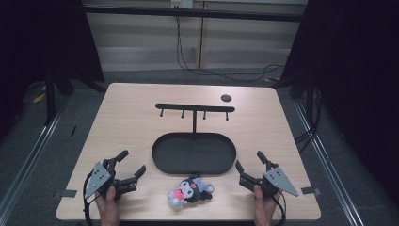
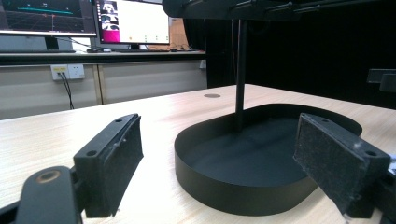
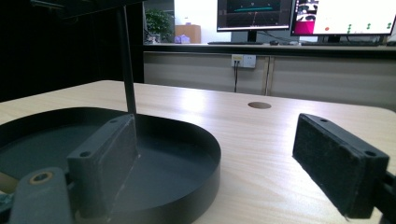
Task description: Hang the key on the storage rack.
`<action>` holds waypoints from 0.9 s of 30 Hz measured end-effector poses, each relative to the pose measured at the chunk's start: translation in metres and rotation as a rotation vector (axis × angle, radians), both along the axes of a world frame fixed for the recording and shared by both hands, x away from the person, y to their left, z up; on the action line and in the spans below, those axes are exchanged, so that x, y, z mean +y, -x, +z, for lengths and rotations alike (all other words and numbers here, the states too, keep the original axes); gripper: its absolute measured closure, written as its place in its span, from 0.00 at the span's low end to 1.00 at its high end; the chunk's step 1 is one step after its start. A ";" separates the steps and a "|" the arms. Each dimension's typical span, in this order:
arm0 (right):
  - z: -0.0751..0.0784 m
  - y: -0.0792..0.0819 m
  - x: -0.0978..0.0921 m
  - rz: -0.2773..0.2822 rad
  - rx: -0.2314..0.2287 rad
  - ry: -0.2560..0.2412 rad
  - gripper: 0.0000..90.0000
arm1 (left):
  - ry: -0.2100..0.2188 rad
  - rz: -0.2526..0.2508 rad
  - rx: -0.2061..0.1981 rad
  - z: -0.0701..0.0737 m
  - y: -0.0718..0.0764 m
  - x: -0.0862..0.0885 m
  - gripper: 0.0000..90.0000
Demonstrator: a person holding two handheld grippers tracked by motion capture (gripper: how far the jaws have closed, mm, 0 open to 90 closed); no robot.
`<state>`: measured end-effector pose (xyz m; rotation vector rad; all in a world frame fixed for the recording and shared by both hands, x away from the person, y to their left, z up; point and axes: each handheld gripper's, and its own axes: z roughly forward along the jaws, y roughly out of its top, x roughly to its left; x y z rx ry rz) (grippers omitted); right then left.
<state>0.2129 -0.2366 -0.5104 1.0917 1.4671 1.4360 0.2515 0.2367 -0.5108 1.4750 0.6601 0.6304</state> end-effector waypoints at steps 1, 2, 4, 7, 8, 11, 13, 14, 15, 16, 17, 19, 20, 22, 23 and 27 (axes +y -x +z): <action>0.000 0.000 -0.001 -0.002 0.005 -0.008 0.15 | -0.001 -0.001 0.000 0.000 0.000 0.000 0.17; 0.000 -0.001 -0.002 0.001 0.008 -0.017 0.15 | 0.000 -0.001 -0.001 0.000 0.000 0.000 0.17; 0.000 -0.001 -0.001 0.002 0.010 -0.010 0.15 | -0.001 -0.001 0.000 0.000 0.000 0.000 0.17; 0.000 -0.001 0.002 0.002 0.011 0.013 0.15 | 0.000 -0.001 -0.001 0.000 0.000 0.000 0.17; 0.001 -0.001 0.002 -0.004 0.009 0.023 0.15 | 0.000 -0.001 -0.001 0.000 0.000 0.000 0.17; 0.000 0.000 0.001 -0.013 0.006 0.001 0.17 | -0.002 0.001 0.000 0.000 0.000 0.000 0.17; 0.000 0.000 0.000 -0.020 0.006 -0.001 0.18 | -0.003 0.005 0.001 0.000 0.000 0.000 0.17; 0.000 0.000 0.001 -0.018 0.003 0.003 0.19 | -0.014 0.005 -0.002 0.000 0.000 0.001 0.17; 0.001 0.000 0.002 -0.023 0.017 0.011 0.19 | -0.005 0.011 -0.002 0.000 0.000 0.000 0.16; 0.001 -0.001 0.002 -0.023 0.034 0.011 0.20 | -0.009 0.011 -0.002 0.000 0.000 0.000 0.16; 0.002 -0.002 0.003 -0.017 0.060 0.005 0.21 | -0.011 0.012 -0.003 0.000 0.000 0.000 0.16; 0.003 -0.004 0.004 0.018 0.097 -0.001 0.23 | -0.012 0.013 -0.002 0.000 0.000 0.000 0.16; 0.003 -0.004 0.005 0.041 0.109 0.005 0.24 | -0.014 0.015 -0.002 0.000 0.000 0.000 0.16; 0.004 -0.004 0.010 0.072 0.130 0.037 0.30 | -0.021 0.018 -0.003 0.001 0.000 0.000 0.16; 0.004 -0.004 0.010 0.072 0.130 0.037 0.30 | -0.021 0.018 -0.003 0.001 0.000 0.000 0.16; 0.008 -0.001 0.016 0.109 0.191 0.049 0.40 | -0.025 0.030 -0.001 0.001 0.000 0.000 0.16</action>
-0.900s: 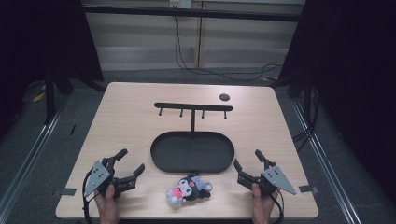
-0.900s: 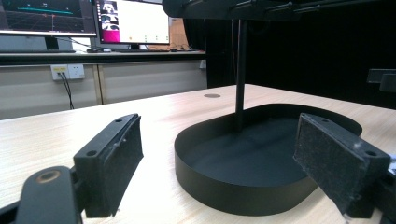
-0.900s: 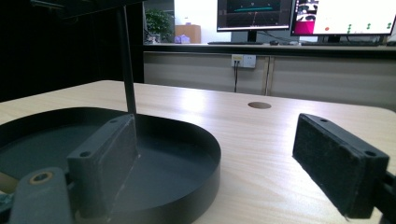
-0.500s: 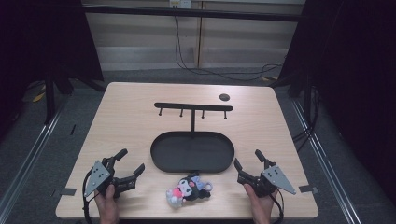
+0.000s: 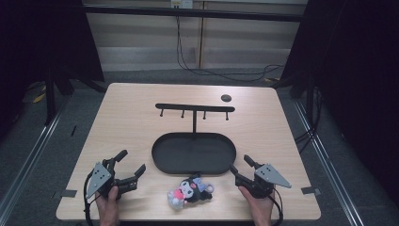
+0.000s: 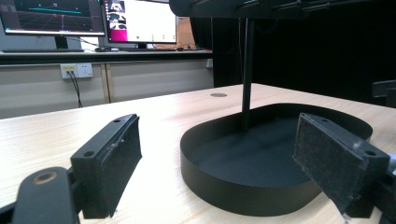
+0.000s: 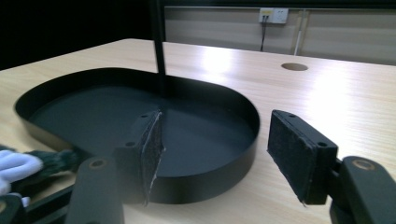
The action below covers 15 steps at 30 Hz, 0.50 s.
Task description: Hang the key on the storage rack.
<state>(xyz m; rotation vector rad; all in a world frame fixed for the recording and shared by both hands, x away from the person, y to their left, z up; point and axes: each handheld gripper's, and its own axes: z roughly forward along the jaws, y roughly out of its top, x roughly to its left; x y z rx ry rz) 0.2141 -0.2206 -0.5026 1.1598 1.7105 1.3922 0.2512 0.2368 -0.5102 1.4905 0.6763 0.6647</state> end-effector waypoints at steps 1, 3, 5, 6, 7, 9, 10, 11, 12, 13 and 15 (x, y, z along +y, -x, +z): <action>0.004 0.000 0.002 0.031 0.042 0.005 0.41 | 0.002 0.001 0.001 0.000 0.000 0.000 0.16; 0.007 -0.001 0.004 0.055 0.069 0.015 0.41 | 0.012 0.001 0.002 0.000 0.000 -0.001 0.16; 0.009 -0.005 0.007 0.075 0.109 0.032 0.39 | 0.010 0.001 0.002 0.000 0.000 0.000 0.16; 0.010 -0.007 0.008 0.089 0.136 0.035 0.38 | 0.011 0.001 0.002 0.000 0.000 0.000 0.16; 0.010 -0.009 0.009 0.110 0.147 0.041 0.40 | 0.014 0.001 0.002 0.000 0.000 0.000 0.16; 0.012 -0.012 0.012 0.154 0.168 0.056 0.41 | 0.014 0.001 0.002 0.000 0.000 0.000 0.17; 0.015 -0.013 0.015 0.176 0.185 0.064 0.42 | 0.011 0.000 0.002 0.000 0.000 0.000 0.17; 0.016 -0.014 0.015 0.190 0.190 0.068 0.42 | 0.011 0.000 0.002 0.000 0.000 0.000 0.17; 0.018 -0.015 0.018 0.204 0.206 0.071 0.42 | 0.010 -0.003 0.001 0.000 0.000 0.000 0.17; 0.022 -0.016 0.021 0.211 0.217 0.088 0.46 | 0.010 -0.006 0.001 0.000 0.000 0.000 0.17; 0.026 -0.017 0.023 0.240 0.233 0.104 0.54 | 0.004 -0.008 0.000 0.000 0.000 0.000 0.17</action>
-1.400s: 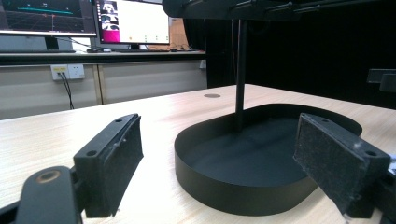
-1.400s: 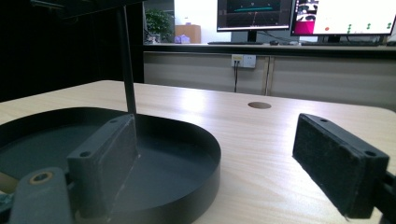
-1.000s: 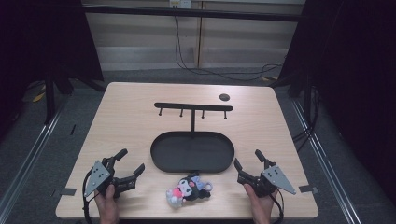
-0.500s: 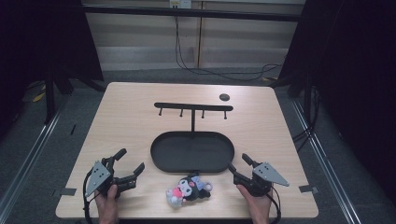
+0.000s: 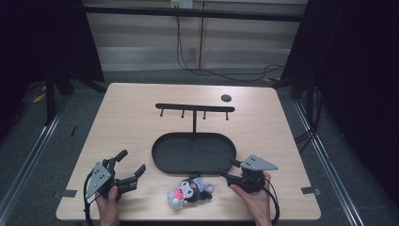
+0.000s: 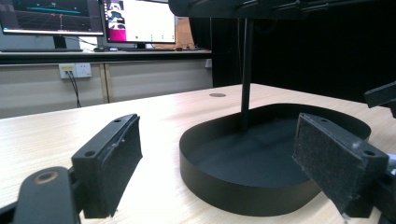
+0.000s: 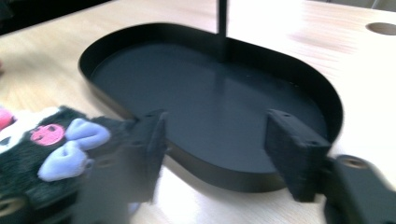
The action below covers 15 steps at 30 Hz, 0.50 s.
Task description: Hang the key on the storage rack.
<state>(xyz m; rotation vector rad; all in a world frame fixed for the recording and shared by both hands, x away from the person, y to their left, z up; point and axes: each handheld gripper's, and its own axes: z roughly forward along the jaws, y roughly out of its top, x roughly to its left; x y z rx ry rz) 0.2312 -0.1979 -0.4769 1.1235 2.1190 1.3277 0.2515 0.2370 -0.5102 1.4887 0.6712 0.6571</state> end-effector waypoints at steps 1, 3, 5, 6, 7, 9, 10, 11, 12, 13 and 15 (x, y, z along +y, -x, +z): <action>0.004 -0.002 0.001 0.034 0.022 -0.007 0.53 | 0.000 0.000 0.000 0.000 0.000 0.000 0.17; 0.008 -0.004 0.004 0.065 0.037 0.000 0.55 | -0.001 0.000 0.000 0.000 0.000 0.000 0.17; 0.012 -0.005 0.008 0.107 0.042 0.021 0.59 | 0.005 0.000 0.000 0.000 0.000 0.000 0.17; 0.012 -0.005 0.011 0.132 0.049 0.028 0.63 | 0.007 0.000 0.000 0.000 0.000 0.000 0.17; 0.012 -0.005 0.012 0.140 0.054 0.031 0.66 | 0.010 0.000 0.000 0.000 0.000 -0.001 0.17; 0.011 -0.005 0.017 0.200 0.098 0.049 0.68 | 0.009 0.000 0.000 0.000 0.000 -0.001 0.17; 0.011 -0.007 0.020 0.224 0.131 0.065 0.69 | 0.010 0.000 0.000 0.000 0.000 -0.001 0.17; 0.011 -0.008 0.023 0.235 0.161 0.090 0.70 | 0.001 -0.001 0.000 0.000 0.000 0.000 0.17; 0.010 -0.008 0.026 0.254 0.183 0.108 0.71 | 0.004 -0.001 0.000 0.000 0.000 0.000 0.17; 0.010 -0.010 0.028 0.283 0.227 0.131 0.72 | 0.005 -0.001 0.000 0.000 0.000 0.000 0.17; 0.010 -0.012 0.032 0.309 0.262 0.164 0.76 | 0.004 -0.001 0.000 0.000 0.000 0.000 0.17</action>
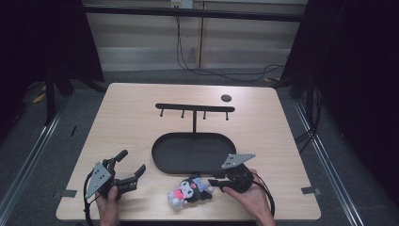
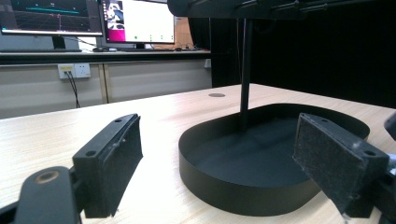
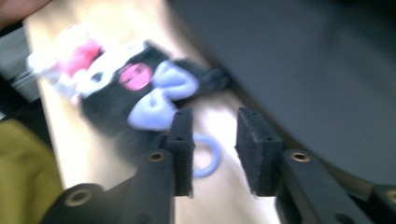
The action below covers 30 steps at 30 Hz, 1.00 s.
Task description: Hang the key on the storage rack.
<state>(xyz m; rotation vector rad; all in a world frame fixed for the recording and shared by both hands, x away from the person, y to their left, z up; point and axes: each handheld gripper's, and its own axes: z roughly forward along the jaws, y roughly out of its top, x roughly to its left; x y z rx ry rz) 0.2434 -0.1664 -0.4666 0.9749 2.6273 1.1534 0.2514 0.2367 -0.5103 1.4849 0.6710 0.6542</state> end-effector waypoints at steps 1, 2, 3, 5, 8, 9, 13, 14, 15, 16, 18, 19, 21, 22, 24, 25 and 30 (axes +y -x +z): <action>0.001 -0.002 0.001 0.029 0.024 0.005 0.78 | 0.000 0.000 0.000 0.000 0.000 0.000 0.17; 0.001 -0.003 0.002 0.037 0.030 0.002 0.79 | 0.005 0.001 0.001 0.000 0.000 0.000 0.17; 0.002 -0.005 0.002 0.055 0.056 0.008 0.81 | 0.002 0.001 0.001 0.000 0.000 0.000 0.17; 0.003 -0.008 0.005 0.089 0.090 0.049 0.80 | -0.004 -0.001 0.000 0.000 0.000 0.000 0.17; 0.005 -0.013 0.009 0.107 0.139 0.102 0.75 | 0.000 0.000 0.000 0.000 0.000 0.000 0.17; 0.006 -0.015 0.010 0.112 0.151 0.124 0.74 | 0.000 0.000 0.000 0.000 0.000 0.000 0.17; 0.007 -0.023 0.015 0.144 0.172 0.177 0.70 | 0.008 0.001 0.001 0.000 0.000 -0.001 0.17; 0.006 -0.025 0.017 0.155 0.181 0.195 0.70 | 0.001 0.000 0.000 0.000 0.000 0.000 0.17; 0.006 -0.026 0.019 0.170 0.192 0.204 0.70 | -0.004 -0.001 -0.001 0.000 0.000 0.000 0.17; 0.006 -0.027 0.021 0.181 0.202 0.212 0.70 | -0.004 -0.001 0.000 0.000 0.000 0.000 0.17; 0.005 -0.031 0.024 0.201 0.215 0.236 0.70 | -0.004 -0.001 0.000 0.000 0.000 0.000 0.17; 0.005 -0.031 0.026 0.203 0.234 0.252 0.70 | 0.002 0.000 0.000 0.000 0.000 0.000 0.17; 0.004 -0.035 0.028 0.213 0.248 0.270 0.70 | 0.003 0.000 0.001 0.000 0.000 0.000 0.17; 0.004 -0.036 0.029 0.216 0.253 0.272 0.70 | -0.004 -0.001 0.000 0.000 0.000 0.000 0.17; 0.003 -0.040 0.032 0.241 0.266 0.293 0.70 | 0.002 -0.001 0.001 0.000 0.000 0.000 0.17; 0.003 -0.041 0.034 0.250 0.279 0.300 0.69 | 0.003 0.000 0.001 0.000 0.000 0.000 0.17; -0.003 -0.048 0.041 0.301 0.317 0.320 0.66 | 0.002 -0.002 0.001 0.000 0.000 0.000 0.17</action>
